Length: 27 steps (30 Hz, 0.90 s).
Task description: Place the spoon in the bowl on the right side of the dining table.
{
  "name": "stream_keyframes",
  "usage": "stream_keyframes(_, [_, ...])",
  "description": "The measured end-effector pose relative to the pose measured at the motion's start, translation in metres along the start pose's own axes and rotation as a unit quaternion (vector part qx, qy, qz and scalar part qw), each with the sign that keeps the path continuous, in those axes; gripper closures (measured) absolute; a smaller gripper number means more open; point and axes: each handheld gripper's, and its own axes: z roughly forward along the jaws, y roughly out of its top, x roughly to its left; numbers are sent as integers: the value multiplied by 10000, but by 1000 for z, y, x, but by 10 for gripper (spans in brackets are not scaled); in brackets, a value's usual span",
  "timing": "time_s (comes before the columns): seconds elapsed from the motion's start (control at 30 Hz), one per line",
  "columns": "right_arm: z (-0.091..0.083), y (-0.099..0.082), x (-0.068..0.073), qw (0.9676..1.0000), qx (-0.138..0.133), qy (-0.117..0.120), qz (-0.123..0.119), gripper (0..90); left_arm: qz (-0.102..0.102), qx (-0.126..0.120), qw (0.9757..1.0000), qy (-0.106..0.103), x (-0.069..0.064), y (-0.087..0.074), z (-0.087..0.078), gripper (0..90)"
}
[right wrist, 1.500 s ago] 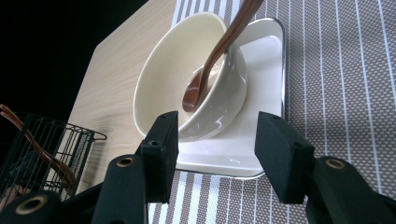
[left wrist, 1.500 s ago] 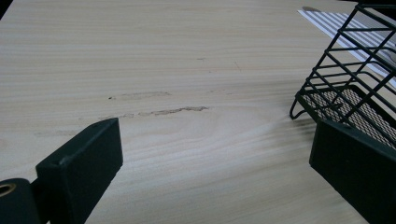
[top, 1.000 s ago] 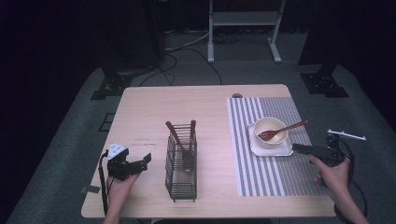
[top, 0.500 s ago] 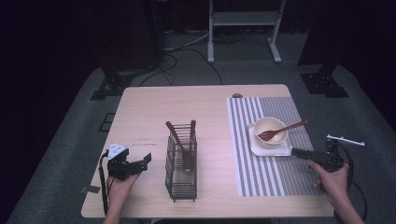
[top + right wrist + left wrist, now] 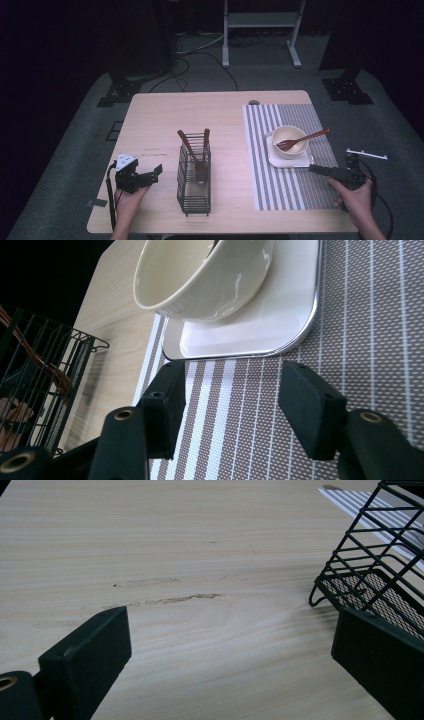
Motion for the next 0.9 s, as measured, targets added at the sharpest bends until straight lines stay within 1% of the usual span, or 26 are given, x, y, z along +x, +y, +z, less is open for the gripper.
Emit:
stream_keyframes(0.2, [3, -5, 0, 10000, 36, 65, 2, 421, 17, 13, 10000, -3, 0, 0, 0, 18])
stream_keyframes(0.43, [6, -11, 6, 9999, 27, 13, -164, 400, 11, 15, 10000, -2, 0, 0, 1, 18])
stream_keyframes(0.7, [7, -17, 12, 9997, 28, 86, -246, 377, 13, 19, 10000, -4, 0, 0, 1, 18])
stream_keyframes(0.9, [9, -22, 15, 9994, 59, 72, -340, 371, 4, 20, 10000, -9, 0, -1, 1, 18])
